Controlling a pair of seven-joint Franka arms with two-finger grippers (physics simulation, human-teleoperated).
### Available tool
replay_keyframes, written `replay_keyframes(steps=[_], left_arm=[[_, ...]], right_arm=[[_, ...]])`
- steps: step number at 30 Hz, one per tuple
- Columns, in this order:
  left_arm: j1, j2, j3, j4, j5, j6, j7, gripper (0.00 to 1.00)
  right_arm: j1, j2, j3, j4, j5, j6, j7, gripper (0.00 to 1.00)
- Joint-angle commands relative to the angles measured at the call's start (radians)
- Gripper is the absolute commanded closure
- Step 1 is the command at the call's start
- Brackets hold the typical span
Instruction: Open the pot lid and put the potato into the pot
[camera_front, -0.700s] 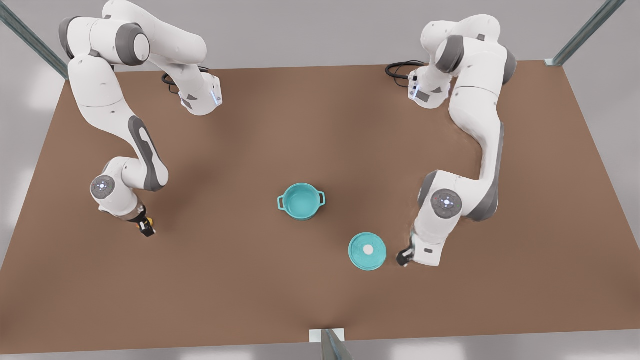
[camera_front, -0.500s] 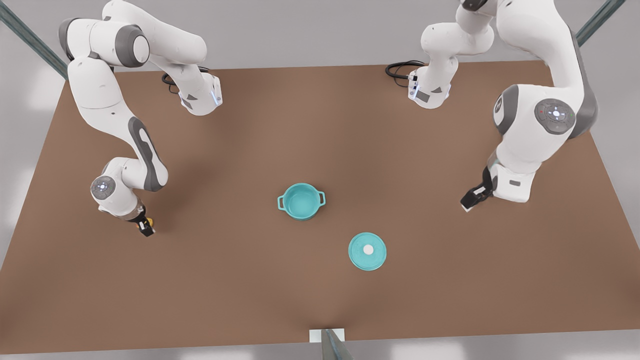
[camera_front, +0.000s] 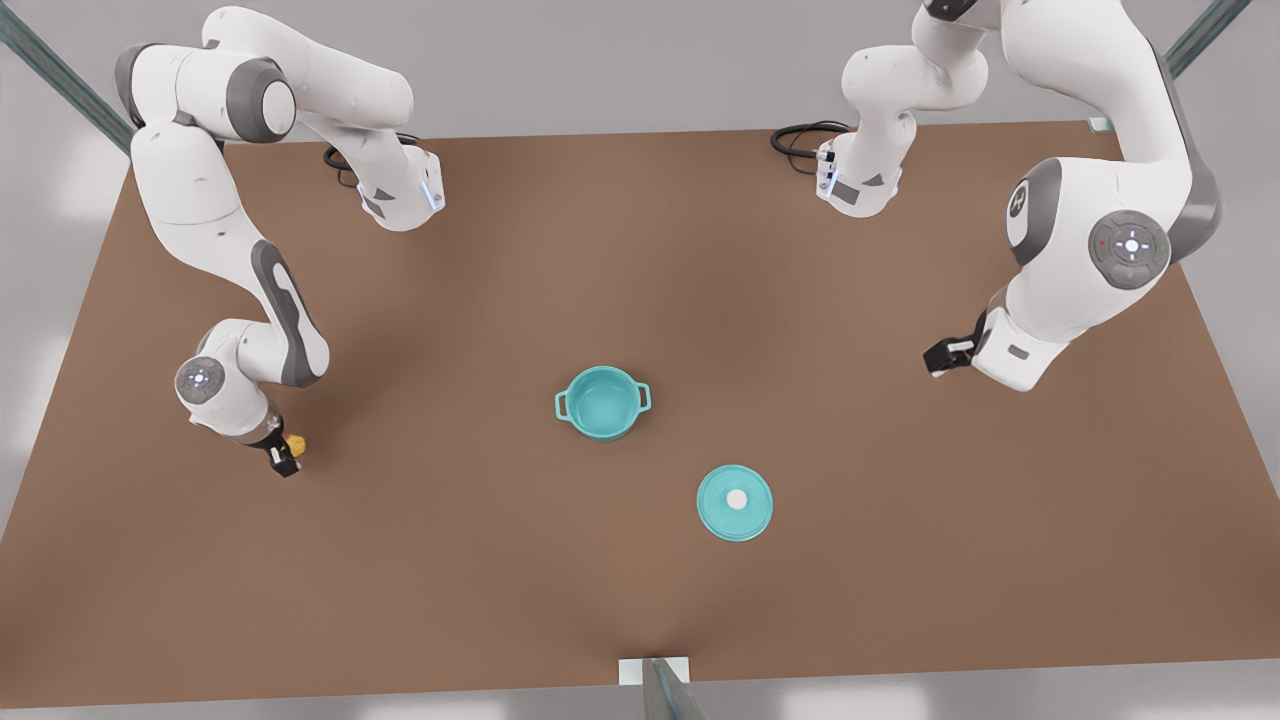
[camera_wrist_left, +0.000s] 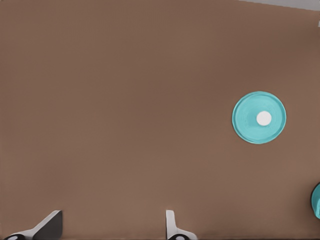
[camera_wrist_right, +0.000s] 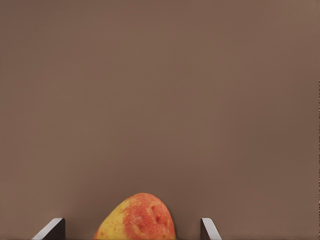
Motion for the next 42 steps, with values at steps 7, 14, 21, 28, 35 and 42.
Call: replay_keyframes(steps=[7,14,21,28,35,42], left_arm=[[-0.011,0.000,-0.005,0.006,0.012,-0.006,0.263,0.00],[0.001,0.002,0.007,0.043,-0.028,0.031,0.256,0.00],[0.003,0.017,0.020,0.048,-0.066,0.032,0.262,0.00],[0.000,0.012,0.007,0.048,-0.065,0.029,0.263,0.00],[-0.002,0.014,0.006,0.048,-0.065,0.031,0.263,0.00],[-0.005,0.014,0.006,0.048,-0.063,0.031,0.262,0.00]], right_arm=[[0.002,-0.014,0.000,-0.016,-0.005,-0.005,0.031,0.08],[0.002,-0.014,0.000,-0.018,-0.005,-0.005,0.047,0.23],[0.002,-0.030,0.000,-0.024,-0.005,-0.017,0.058,0.37],[0.007,-0.056,0.000,-0.022,-0.003,-0.048,0.075,0.43],[0.053,-0.113,0.011,-0.016,0.006,-0.120,0.124,0.44],[0.183,-0.189,0.012,0.028,0.034,-0.246,0.215,0.45]])
